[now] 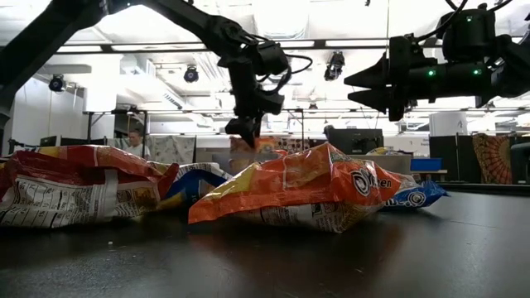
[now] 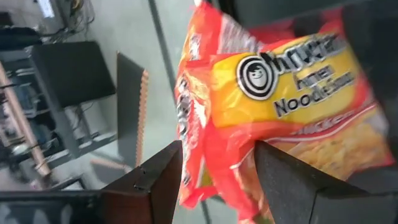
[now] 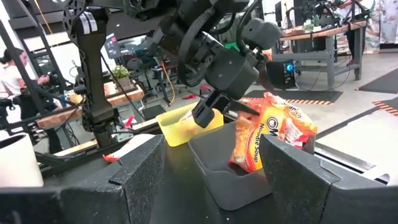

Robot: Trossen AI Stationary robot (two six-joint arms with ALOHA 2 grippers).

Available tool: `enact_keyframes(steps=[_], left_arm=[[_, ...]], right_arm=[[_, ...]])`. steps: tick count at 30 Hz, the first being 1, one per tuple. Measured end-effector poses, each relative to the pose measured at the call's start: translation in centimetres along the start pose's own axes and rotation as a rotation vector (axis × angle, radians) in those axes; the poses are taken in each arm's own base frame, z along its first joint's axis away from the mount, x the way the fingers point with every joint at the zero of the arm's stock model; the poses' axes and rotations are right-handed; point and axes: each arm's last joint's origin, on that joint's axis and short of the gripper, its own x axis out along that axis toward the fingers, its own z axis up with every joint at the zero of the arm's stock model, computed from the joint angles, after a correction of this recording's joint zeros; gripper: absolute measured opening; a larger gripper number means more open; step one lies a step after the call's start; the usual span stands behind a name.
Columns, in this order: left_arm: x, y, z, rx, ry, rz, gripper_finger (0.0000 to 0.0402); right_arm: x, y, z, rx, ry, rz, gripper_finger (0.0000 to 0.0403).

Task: Sort Maruchan noodles
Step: Put the orange noodle pack into the black bin, then put the blue noodle pack into the white bin

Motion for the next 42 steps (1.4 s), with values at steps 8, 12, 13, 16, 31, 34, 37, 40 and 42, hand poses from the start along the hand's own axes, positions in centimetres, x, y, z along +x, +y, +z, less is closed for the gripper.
enact_keyframes(steps=[8,12,13,16,31,34,37,40,42], left_arm=[[-0.6,0.1,-0.5,0.021,0.040,-0.004,0.0183],[-1.8,0.4,-0.6,-0.014,0.027,0.006,0.0183],[-2.1,0.5,-0.7,-0.032,0.019,0.003,0.0183],[-2.9,0.6,-0.8,-0.127,-0.052,-0.047,0.0183],[-6.2,-3.5,1.0,-0.342,-0.346,-0.459,0.0122],[-6.8,-4.6,1.0,-0.345,-0.350,-0.484,0.0111],[-7.7,-5.4,0.7,-0.351,-0.415,-0.507,0.0105],[-8.3,-6.3,0.4,-0.352,-0.481,-0.501,0.0103],[-8.6,-6.7,0.0,-0.363,-0.524,-0.479,0.0102]], right_arm=[[0.0,0.0,0.0,0.000,0.000,0.001,0.0249],[0.0,0.0,0.0,0.005,-0.001,0.001,0.0249],[0.0,0.0,0.0,0.010,-0.002,0.001,0.0249],[0.4,0.1,0.6,0.022,-0.024,0.005,0.0249],[1.1,1.0,2.6,0.017,-0.037,0.160,0.0235],[1.1,0.9,1.9,0.043,0.037,0.143,0.0230],[1.1,0.8,1.4,0.080,0.088,0.130,0.0224],[1.1,0.7,1.1,0.086,0.122,0.120,0.0219],[1.1,0.7,1.1,0.090,0.125,0.119,0.0215]])
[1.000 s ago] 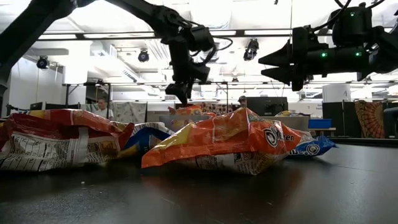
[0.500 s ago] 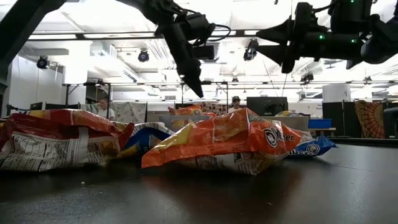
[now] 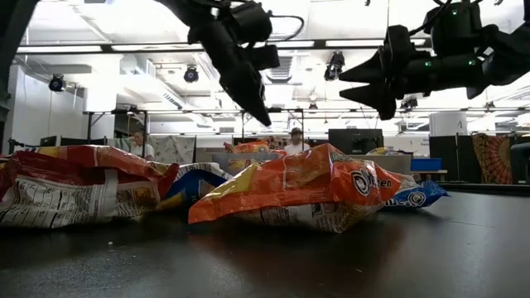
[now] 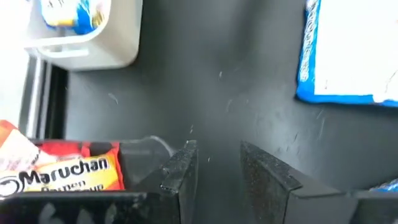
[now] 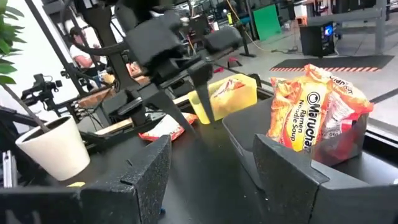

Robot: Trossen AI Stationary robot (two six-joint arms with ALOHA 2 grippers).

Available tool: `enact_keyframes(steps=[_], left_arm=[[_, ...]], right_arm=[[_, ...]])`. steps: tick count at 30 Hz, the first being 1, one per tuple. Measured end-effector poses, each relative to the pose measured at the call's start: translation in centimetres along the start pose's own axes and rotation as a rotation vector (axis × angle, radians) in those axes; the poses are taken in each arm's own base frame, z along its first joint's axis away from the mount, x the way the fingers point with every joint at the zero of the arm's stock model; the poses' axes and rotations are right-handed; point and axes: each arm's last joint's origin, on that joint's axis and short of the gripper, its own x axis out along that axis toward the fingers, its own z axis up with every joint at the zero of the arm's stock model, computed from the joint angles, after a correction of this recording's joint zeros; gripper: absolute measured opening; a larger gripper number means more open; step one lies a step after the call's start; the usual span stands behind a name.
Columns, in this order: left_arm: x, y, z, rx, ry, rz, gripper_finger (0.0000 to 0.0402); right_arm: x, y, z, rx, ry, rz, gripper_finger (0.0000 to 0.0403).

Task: Sort Maruchan noodles
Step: Put the blue noodle pack into the white bin

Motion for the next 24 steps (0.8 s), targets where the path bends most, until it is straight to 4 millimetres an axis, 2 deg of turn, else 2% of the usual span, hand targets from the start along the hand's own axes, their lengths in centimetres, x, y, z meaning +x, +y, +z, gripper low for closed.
enact_keyframes(steps=[4,12,16,24], left_arm=[[-0.8,-0.5,-0.9,-0.021,-0.092,0.035,0.0102],[-0.7,-1.5,-3.3,-0.081,-0.147,0.053,0.0102],[-0.3,-1.7,-4.0,-0.103,-0.134,0.048,0.0102],[0.4,-1.9,-4.6,-0.115,-0.130,0.045,0.0102]], right_arm=[[0.1,0.0,0.1,0.030,-0.004,-0.001,0.0210],[0.9,0.4,1.6,0.036,-0.028,0.005,0.0205],[1.8,0.5,2.5,0.045,0.041,-0.036,0.0205],[3.2,0.6,4.7,0.061,0.280,-0.232,0.0205]])
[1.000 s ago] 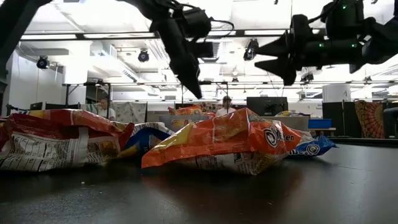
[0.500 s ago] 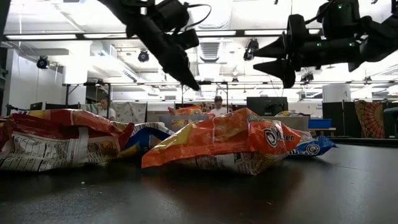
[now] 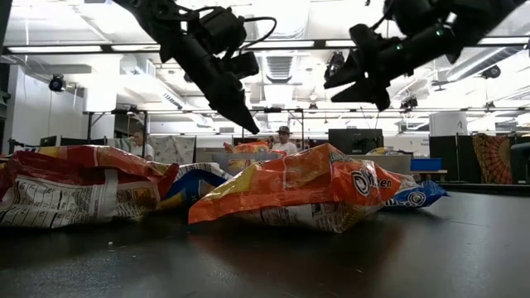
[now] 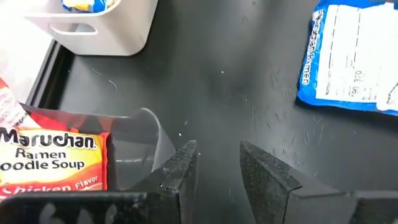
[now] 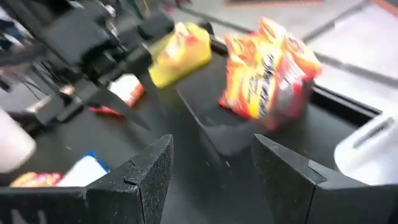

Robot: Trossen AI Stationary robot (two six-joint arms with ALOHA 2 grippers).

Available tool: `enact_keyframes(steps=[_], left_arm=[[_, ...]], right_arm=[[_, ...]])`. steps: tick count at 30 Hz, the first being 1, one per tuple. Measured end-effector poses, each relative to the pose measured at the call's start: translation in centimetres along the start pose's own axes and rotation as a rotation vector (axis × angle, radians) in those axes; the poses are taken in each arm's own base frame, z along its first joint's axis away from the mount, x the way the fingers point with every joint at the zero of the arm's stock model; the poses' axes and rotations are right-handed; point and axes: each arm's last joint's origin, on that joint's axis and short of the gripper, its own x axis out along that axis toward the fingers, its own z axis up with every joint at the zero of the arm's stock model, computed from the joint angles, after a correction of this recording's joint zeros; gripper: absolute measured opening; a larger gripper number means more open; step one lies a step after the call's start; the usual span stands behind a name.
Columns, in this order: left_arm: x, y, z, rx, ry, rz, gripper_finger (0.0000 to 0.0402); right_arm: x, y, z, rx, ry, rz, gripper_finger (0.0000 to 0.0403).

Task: Sort Maruchan noodles
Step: Put the blue noodle pack into the white bin

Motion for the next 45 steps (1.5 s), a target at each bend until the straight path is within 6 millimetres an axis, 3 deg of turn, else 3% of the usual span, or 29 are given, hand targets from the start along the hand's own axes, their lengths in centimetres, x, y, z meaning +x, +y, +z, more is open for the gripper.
enact_keyframes(steps=[9,19,23,34,42,45], left_arm=[[0.1,-0.6,-0.1,0.000,-0.009,-0.064,0.0102],[0.3,-1.9,-0.3,0.019,-0.002,-0.097,0.0102],[0.4,-2.6,-0.2,0.031,-0.004,-0.115,0.0102],[0.2,-5.7,0.4,0.078,-0.010,-0.178,0.0102],[0.1,-7.5,0.6,0.110,-0.015,-0.215,0.0102],[0.1,-7.7,0.6,0.115,-0.016,-0.219,0.0102]], right_arm=[[-0.9,0.4,0.4,0.106,0.292,-0.081,0.0205],[-1.3,1.1,-0.9,0.313,0.465,0.011,0.0205],[-1.4,2.4,-1.4,0.397,0.527,0.072,0.0205],[-1.9,8.3,-3.6,0.515,0.743,0.174,0.0205],[-1.1,10.4,-4.6,0.440,0.847,0.109,0.0205],[-0.5,10.5,-5.0,0.314,0.871,0.094,0.0206]])
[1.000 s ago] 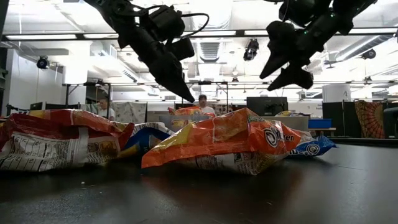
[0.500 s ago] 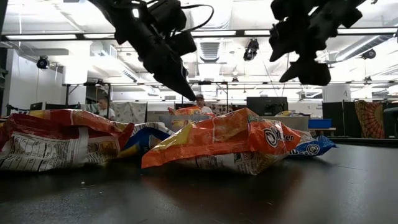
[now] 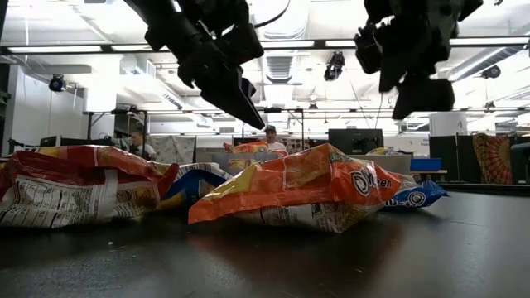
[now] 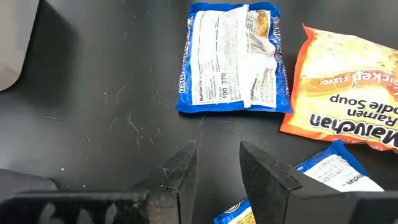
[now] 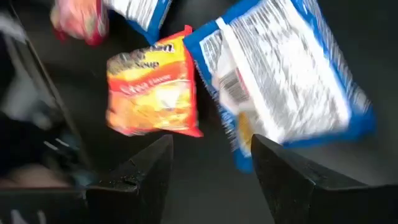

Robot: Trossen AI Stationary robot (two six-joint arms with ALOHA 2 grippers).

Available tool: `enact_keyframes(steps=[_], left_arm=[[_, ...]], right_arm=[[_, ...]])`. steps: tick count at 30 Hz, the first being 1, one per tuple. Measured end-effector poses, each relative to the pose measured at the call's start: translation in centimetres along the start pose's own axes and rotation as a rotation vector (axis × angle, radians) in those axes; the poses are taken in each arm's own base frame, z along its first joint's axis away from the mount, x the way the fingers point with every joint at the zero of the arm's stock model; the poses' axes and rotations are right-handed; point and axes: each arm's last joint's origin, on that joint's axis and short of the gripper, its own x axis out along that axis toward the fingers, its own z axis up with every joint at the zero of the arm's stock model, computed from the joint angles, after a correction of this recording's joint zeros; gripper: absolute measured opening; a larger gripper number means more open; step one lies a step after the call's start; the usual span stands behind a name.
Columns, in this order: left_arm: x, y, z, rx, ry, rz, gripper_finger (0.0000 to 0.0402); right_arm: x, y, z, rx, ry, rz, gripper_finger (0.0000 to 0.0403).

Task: Sort Maruchan noodles
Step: Put the blue noodle pack into the white bin

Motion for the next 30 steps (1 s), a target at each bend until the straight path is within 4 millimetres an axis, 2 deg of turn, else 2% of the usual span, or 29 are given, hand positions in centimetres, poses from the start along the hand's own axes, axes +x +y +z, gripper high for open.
enact_keyframes(steps=[3,7,14,20,22,26,30], left_arm=[[0.0,-0.1,0.0,0.001,0.000,0.002,0.0102],[0.0,-0.1,0.0,-0.006,0.000,0.003,0.0102],[0.0,0.0,0.5,0.000,-0.046,0.014,0.0102],[0.0,0.1,0.8,0.008,-0.077,0.033,0.0102],[0.0,0.2,0.8,0.016,-0.081,0.039,0.0102],[0.0,0.3,0.8,0.027,-0.077,0.063,0.0102],[0.0,0.4,0.8,0.038,-0.069,0.094,0.0102]], right_arm=[[1.2,0.1,0.0,-0.234,-0.007,-0.078,0.0206],[3.2,-0.5,0.1,-0.395,-0.023,-0.219,0.0205],[6.8,-1.0,0.7,-0.517,0.007,-0.233,0.0205],[7.7,-1.4,1.2,-0.542,-0.020,-0.271,0.0196],[7.7,-1.6,1.5,-0.570,-0.061,-0.328,0.0179],[7.1,-2.3,2.2,-0.593,-0.151,-0.478,0.0117],[6.3,-2.4,2.9,-0.606,-0.185,-0.486,0.0056]])
